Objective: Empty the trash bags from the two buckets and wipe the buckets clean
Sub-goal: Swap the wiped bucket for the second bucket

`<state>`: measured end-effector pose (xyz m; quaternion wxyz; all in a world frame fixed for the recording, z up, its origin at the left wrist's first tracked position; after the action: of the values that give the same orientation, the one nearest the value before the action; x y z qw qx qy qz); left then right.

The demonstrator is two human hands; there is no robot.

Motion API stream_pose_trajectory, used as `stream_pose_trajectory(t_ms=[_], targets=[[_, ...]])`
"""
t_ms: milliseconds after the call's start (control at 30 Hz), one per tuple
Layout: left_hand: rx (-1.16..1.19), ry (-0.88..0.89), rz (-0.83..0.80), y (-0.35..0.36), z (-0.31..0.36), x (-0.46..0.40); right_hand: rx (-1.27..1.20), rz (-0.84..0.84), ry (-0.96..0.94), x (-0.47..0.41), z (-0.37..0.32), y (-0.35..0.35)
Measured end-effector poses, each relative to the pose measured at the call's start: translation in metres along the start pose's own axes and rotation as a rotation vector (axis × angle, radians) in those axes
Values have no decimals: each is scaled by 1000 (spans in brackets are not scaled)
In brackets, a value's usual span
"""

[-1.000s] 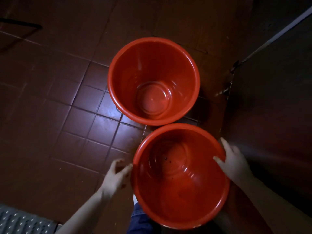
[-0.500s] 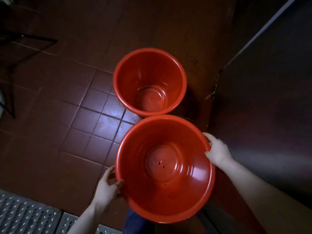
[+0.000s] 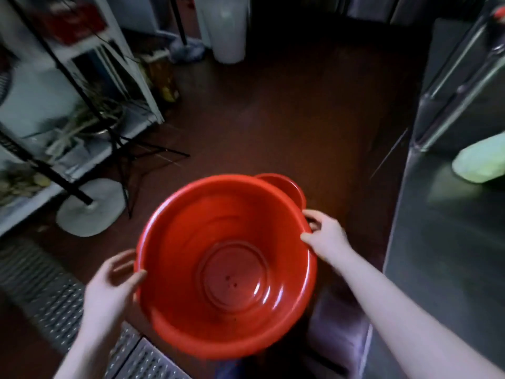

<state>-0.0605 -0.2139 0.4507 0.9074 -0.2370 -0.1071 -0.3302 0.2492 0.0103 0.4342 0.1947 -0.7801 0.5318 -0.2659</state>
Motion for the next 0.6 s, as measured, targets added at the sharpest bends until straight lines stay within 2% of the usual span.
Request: stream_pose_trajectory(t_ms=[133, 267, 400, 600], targets=[[97, 139, 3, -60, 87, 78, -168, 114, -236, 59, -81, -74], [185, 317, -30, -84, 155, 142, -368, 296, -388, 119, -137, -147], [291, 440, -63, -72, 202, 185, -565, 412, -403, 173, -153, -208], [358, 422, -266, 2, 234, 206, -606, 519, -282, 216, -115, -273]])
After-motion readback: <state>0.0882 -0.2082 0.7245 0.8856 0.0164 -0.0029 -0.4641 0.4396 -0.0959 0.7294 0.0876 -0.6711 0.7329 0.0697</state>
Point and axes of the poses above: each hand's wrist, its own x-axis away from the middle knuckle, its own y-axis out of the palm, z = x × y, the point moved 1 cm from there along -x, towards the middle knuckle, and after that the axes turned 10 degrees about -y, right-handed, at the moved point
